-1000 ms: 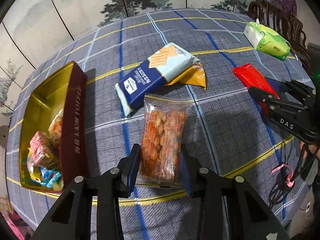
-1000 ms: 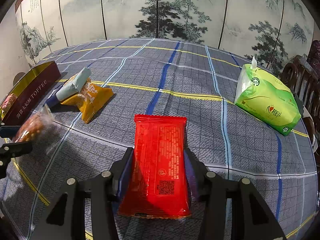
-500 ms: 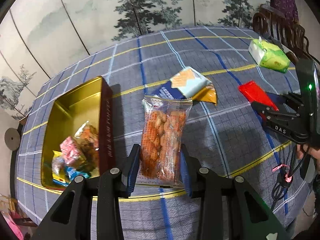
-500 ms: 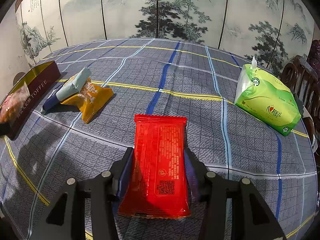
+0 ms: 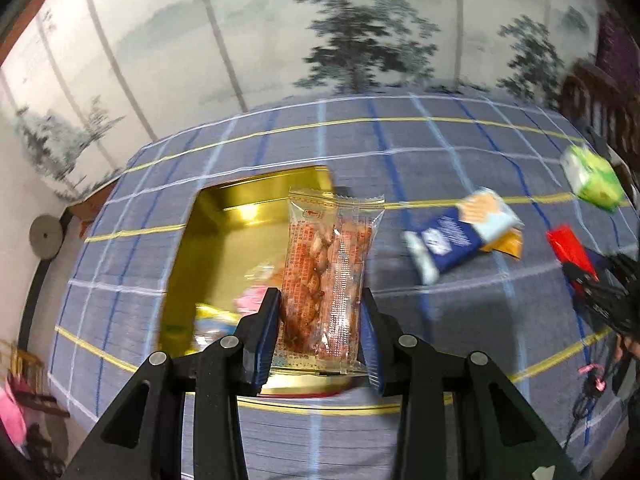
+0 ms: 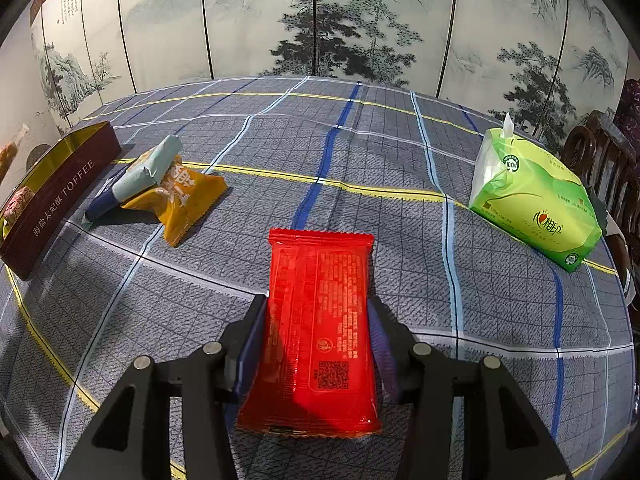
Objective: Organize snacks
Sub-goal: 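Carry the clear snack bag into the tin and open the left tool while the right holds the red pack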
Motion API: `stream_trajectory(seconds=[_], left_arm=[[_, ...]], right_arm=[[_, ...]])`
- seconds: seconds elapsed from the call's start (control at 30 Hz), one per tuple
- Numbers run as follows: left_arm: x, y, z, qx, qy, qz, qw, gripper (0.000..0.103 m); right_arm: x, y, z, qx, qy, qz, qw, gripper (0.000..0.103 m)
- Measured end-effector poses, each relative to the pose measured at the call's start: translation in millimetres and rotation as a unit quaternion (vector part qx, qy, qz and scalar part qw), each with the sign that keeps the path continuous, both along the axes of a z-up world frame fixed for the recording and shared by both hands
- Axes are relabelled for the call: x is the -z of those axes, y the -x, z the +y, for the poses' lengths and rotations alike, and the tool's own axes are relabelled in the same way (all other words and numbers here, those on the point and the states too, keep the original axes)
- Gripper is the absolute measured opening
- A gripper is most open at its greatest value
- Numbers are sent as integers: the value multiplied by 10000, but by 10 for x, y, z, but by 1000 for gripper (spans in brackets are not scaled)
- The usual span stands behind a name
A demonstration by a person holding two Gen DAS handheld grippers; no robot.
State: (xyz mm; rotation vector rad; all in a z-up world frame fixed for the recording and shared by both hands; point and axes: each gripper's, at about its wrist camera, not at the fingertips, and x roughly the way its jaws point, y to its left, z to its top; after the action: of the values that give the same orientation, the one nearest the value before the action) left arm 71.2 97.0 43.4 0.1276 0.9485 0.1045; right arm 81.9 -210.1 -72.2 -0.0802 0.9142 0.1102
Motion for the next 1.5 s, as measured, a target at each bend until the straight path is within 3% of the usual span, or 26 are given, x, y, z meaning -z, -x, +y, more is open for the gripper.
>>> stream_trajectory(seconds=[0.27, 0.6, 1.17, 1.5], left_arm=[[103, -91, 686, -644, 129, 197, 9976, 34], [429, -116, 1077, -957, 252, 592, 9933, 34], [677, -192, 1048, -804, 239, 779, 9934, 35], [673, -170, 1042, -792, 213, 806, 9934, 41]], right_arm=[[-2, 3, -6, 1, 0, 1, 10000, 50], [-3, 2, -4, 2, 3, 1, 10000, 50], [-6, 0, -4, 7, 1, 2, 10000, 50], [-11, 0, -7, 24, 18, -5, 10000, 49]])
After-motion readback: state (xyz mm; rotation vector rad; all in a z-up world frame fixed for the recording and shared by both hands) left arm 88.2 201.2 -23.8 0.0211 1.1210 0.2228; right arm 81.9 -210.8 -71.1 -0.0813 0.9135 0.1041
